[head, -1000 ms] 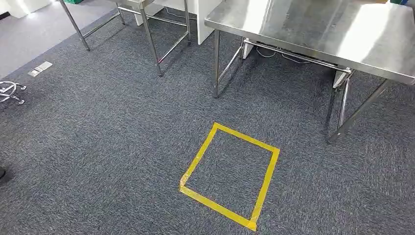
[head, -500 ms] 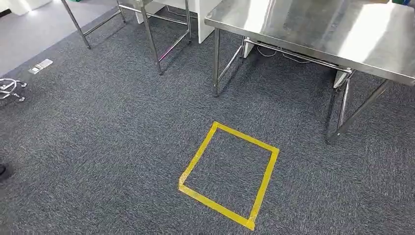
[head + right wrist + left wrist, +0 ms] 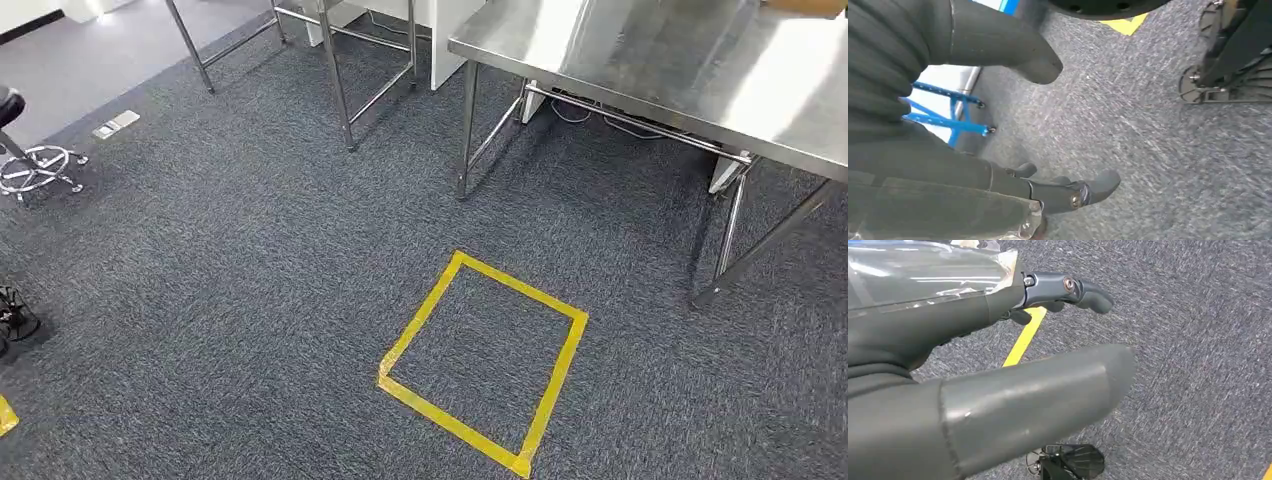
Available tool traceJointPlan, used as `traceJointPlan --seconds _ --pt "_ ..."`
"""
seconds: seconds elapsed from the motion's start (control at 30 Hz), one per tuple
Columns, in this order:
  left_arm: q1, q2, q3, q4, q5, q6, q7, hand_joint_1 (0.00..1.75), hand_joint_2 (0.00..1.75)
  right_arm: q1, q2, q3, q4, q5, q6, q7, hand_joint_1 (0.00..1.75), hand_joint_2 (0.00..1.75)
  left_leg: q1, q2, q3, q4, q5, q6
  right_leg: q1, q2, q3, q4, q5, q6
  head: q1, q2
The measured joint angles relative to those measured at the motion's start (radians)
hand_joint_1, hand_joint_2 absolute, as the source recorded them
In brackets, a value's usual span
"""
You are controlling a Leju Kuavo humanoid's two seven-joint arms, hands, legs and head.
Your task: Take the parts from the cabinet and place them on the table.
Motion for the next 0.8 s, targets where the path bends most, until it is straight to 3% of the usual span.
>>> traceJointPlan --seconds 0.1,0.13,0.2,0.23,0.27,0.3,0.33,0.4,0.43,0.47,0.53,0.57,0.6,0.63,0.67,0.73,0.77,0.8 --pt "0.003 0.003 0.0 0.0 0.0 -0.001 0.0 0.0 0.0 -0.001 0.003 0.0 0.0 0.0 0.0 0.0 0.0 1.75 0.012 0.002 -0.008 0.013 -0.008 -0.012 -0.009 -0.007 0.009 -0.003 0.009 -0.021 0.001 0.0" --pt "0.003 0.001 0.0 0.0 0.0 -0.002 0.0 0.0 0.0 -0.001 0.002 0.0 0.0 0.0 0.0 0.0 0.0 1.75 0.012 0.015 -0.026 0.054 -0.042 -0.018 -0.008 -0.008 0.007 -0.003 0.012 -0.03 -0.004 0.0" --pt "0.002 0.002 0.0 0.0 -0.001 -0.002 -0.001 0.0 0.0 0.0 0.002 0.0 0.0 0.001 0.0 0.0 0.0 1.75 0.016 0.025 -0.094 0.204 -0.121 -0.028 -0.004 -0.014 0.006 -0.003 0.01 -0.032 -0.005 0.0" --pt "0.002 0.002 0.0 0.0 -0.001 -0.003 -0.001 0.0 0.0 0.001 0.002 0.0 0.0 0.002 0.0 0.0 0.0 1.75 0.017 0.027 -0.13 0.277 -0.148 -0.031 -0.002 -0.016 0.005 -0.002 0.01 -0.032 -0.006 0.0" --pt "0.004 0.002 0.0 0.0 -0.001 -0.003 -0.001 0.0 0.0 0.001 0.002 0.0 0.0 0.003 0.0 0.0 0.0 1.75 0.017 0.028 -0.153 0.32 -0.153 -0.031 0.0 -0.02 0.005 -0.002 0.01 -0.032 -0.006 0.0" --pt "0.004 0.002 0.0 0.0 -0.001 -0.004 -0.001 0.0 0.0 0.001 0.002 0.0 0.0 0.004 0.0 0.0 0.0 1.75 0.017 0.029 -0.151 0.31 -0.135 -0.028 0.0 -0.021 0.006 -0.002 0.009 -0.032 -0.006 0.0" --pt "0.004 0.002 0.0 0.0 -0.001 -0.005 -0.001 0.0 0.0 0.0 0.003 0.0 0.0 0.004 0.0 0.0 0.0 1.75 0.017 0.03 -0.122 0.244 -0.091 -0.023 0.002 -0.023 0.007 -0.002 0.009 -0.033 -0.006 0.0" --pt "0.003 0.004 0.0 0.0 -0.001 -0.005 -0.001 0.0 0.0 -0.002 0.004 0.0 0.0 0.004 0.0 0.0 0.0 1.75 0.013 0.039 -0.028 0.063 -0.01 -0.006 0.004 -0.024 0.01 -0.003 0.008 -0.034 -0.006 0.0" --pt "0.001 0.007 0.0 0.0 -0.002 -0.005 -0.001 0.0 0.0 -0.001 0.008 0.0 0.0 0.005 0.0 0.0 0.0 1.75 0.007 0.057 -0.003 0.009 -0.014 0.002 0.006 -0.025 0.01 -0.003 0.007 -0.033 -0.005 0.0" --pt "-0.001 0.006 0.0 -0.001 -0.005 -0.007 -0.001 0.0 0.0 -0.001 0.008 0.0 0.0 0.006 0.0 0.0 0.0 1.75 0.001 0.054 -0.005 0.006 -0.008 0.003 0.014 -0.028 0.008 -0.003 0.005 -0.03 -0.005 0.0" --pt "-0.001 0.008 0.0 -0.001 -0.005 -0.008 -0.002 0.0 0.0 -0.001 0.008 0.0 0.0 0.008 0.0 0.0 0.0 1.75 -0.004 0.048 -0.008 0.008 -0.009 0.006 0.009 -0.033 0.008 -0.006 0.006 -0.023 -0.006 0.0" --pt "-0.001 0.009 0.0 -0.001 -0.005 -0.008 -0.002 0.0 0.0 -0.002 0.008 0.0 0.0 0.009 0.0 0.0 0.0 1.75 -0.005 0.044 -0.007 0.001 -0.006 0.012 0.011 -0.036 0.011 -0.012 0.008 -0.018 -0.006 0.0" --pt "-0.001 0.008 0.0 0.0 -0.005 -0.01 -0.002 0.0 0.0 -0.001 0.008 0.0 0.0 0.01 0.0 0.0 0.0 1.75 0.012 0.04 0.007 -0.025 0.009 0.02 0.018 -0.036 0.004 -0.005 0.001 -0.012 -0.005 0.0" --pt "-0.002 0.006 0.0 -0.001 -0.005 -0.011 -0.002 0.0 0.0 -0.001 0.006 0.0 0.0 0.012 0.0 0.0 0.0 1.75 0.006 0.039 0.013 -0.033 0.013 0.023 0.015 -0.027 -0.005 0.023 -0.017 -0.015 -0.004 0.0" --pt "-0.002 0.007 0.0 -0.001 -0.005 -0.012 -0.002 0.0 0.0 0.0 0.008 0.0 0.0 0.012 0.0 0.0 0.0 1.75 0.007 0.036 0.012 -0.033 0.017 0.03 0.014 -0.018 -0.038 0.092 -0.055 -0.023 -0.001 0.0" --pt "-0.002 0.006 0.0 -0.001 -0.005 -0.014 -0.002 0.0 0.0 0.0 0.006 0.0 0.0 0.012 0.0 0.0 0.0 1.75 0.004 0.029 0.008 -0.033 0.017 0.03 0.008 -0.014 -0.114 0.25 -0.118 -0.028 0.0 0.0" --pt "-0.002 0.006 0.0 -0.001 -0.005 -0.016 -0.002 0.0 0.0 0.001 0.006 0.0 0.0 0.012 0.0 0.0 0.0 1.75 0.004 0.024 0.007 -0.032 0.017 0.03 0.006 -0.013 -0.139 0.3 -0.13 -0.022 0.001 0.0" --pt "0.0 0.005 0.0 -0.001 -0.005 -0.017 -0.002 0.0 0.0 0.002 0.006 0.0 0.0 0.012 0.0 0.0 0.0 1.75 0.004 0.021 0.007 -0.031 0.017 0.029 0.006 -0.012 -0.137 0.295 -0.12 -0.013 0.001 0.0"
